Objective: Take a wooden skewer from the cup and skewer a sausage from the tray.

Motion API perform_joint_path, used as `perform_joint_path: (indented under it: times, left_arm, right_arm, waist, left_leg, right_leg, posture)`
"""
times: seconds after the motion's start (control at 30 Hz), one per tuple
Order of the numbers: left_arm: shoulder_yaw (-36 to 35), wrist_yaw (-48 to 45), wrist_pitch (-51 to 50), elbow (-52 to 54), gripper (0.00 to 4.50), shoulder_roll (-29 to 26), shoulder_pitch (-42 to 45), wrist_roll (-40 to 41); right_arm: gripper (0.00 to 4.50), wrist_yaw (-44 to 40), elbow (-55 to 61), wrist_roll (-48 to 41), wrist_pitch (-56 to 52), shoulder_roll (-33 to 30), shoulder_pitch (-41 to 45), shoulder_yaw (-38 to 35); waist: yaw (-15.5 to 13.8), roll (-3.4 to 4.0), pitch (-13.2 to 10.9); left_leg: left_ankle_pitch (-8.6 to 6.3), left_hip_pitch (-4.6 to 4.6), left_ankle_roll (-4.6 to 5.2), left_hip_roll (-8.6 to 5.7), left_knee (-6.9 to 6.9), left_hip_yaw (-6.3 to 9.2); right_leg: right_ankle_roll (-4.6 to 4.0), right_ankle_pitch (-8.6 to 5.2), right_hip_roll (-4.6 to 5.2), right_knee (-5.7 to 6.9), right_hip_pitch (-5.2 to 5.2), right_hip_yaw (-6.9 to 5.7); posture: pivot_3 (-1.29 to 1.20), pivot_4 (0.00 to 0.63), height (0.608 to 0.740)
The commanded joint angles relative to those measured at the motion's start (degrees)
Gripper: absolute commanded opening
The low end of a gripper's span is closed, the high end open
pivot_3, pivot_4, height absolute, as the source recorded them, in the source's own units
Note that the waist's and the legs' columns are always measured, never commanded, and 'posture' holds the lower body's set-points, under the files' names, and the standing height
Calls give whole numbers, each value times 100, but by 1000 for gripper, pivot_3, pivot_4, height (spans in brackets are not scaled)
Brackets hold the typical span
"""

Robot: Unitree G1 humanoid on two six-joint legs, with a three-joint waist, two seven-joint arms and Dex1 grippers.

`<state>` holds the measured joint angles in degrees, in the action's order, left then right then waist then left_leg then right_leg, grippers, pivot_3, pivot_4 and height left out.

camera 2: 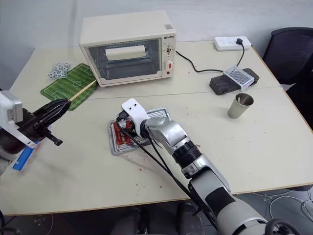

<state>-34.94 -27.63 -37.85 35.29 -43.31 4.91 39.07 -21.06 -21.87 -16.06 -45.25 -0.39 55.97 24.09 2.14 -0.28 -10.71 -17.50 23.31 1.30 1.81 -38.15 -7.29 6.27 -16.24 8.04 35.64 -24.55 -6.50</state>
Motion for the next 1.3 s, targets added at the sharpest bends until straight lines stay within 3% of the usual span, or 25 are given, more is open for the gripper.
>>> perform_joint_path:
  times: [0.03, 0.3, 0.37, 0.63, 0.73, 0.9, 1.07, 1.3]
  left_arm:
    - [-68, 41, 105, 77, 0, -76, 110, 41]
    - [30, 3, 118, -18, 0, -89, 243, 11]
    - [48, -9, 125, -47, 0, -102, 273, 6]
    - [125, -36, 198, -113, 0, -100, 325, -30]
    - [168, -34, 235, -141, 0, -93, 352, -53]
    - [220, -37, 303, -159, 0, -68, 341, -93]
    - [296, -63, 385, -194, 0, -33, 328, -152]
    - [544, -130, 536, -389, 0, -21, 504, -183]
  right_arm:
    - [3166, -174, 124, 213, 97, 114, 37, -30]
    - [3166, -421, 174, 551, 63, 168, -141, -11]
    - [2811, -442, 182, 613, 55, 195, -184, -18]
    - [2811, -522, 212, 730, -10, 272, -210, -90]
    - [2228, -547, 189, 748, -9, 290, -173, -129]
    - [598, -554, 209, 728, -99, 341, -126, -244]
    - [598, -706, 450, 618, -426, 313, 22, -412]
    - [598, -2239, 1116, 745, 0, -861, 559, 121]
  waist:
    - [1, 0, 0]
    - [4, -1, 1]
    - [6, -1, 1]
    - [7, -3, 2]
    - [7, -3, 2]
    - [12, -3, 2]
    - [18, -4, 3]
    - [3, -6, 4]
  left_leg:
    - [0, 0, 0, 0, 0, 0]
    - [0, -1, -1, 0, 0, 0]
    - [0, -1, -1, 0, 0, 0]
    - [1, -2, -3, 0, 0, 0]
    - [1, -2, -3, -1, 0, 0]
    - [1, -2, -3, -1, 0, -1]
    - [2, -2, -4, -1, 0, 0]
    - [2, -2, -4, -3, -2, 0]
  right_leg:
    - [0, 0, 0, 0, 0, 0]
    - [0, 0, -1, 1, 0, 1]
    - [0, 0, -1, 1, 0, 1]
    - [0, 0, -2, 2, 1, 2]
    - [0, 0, -2, 2, 1, 3]
    - [0, 0, -2, 3, 0, 3]
    - [0, 0, -3, 5, 0, 3]
    - [0, 0, -2, 5, -1, 4]
  posture:
    - [0, 150, 740]
    - [0, 150, 740]
    - [0, 150, 740]
    - [0, 150, 740]
    - [0, 150, 740]
    - [0, 150, 740]
    - [0, 150, 740]
    - [0, 150, 740]
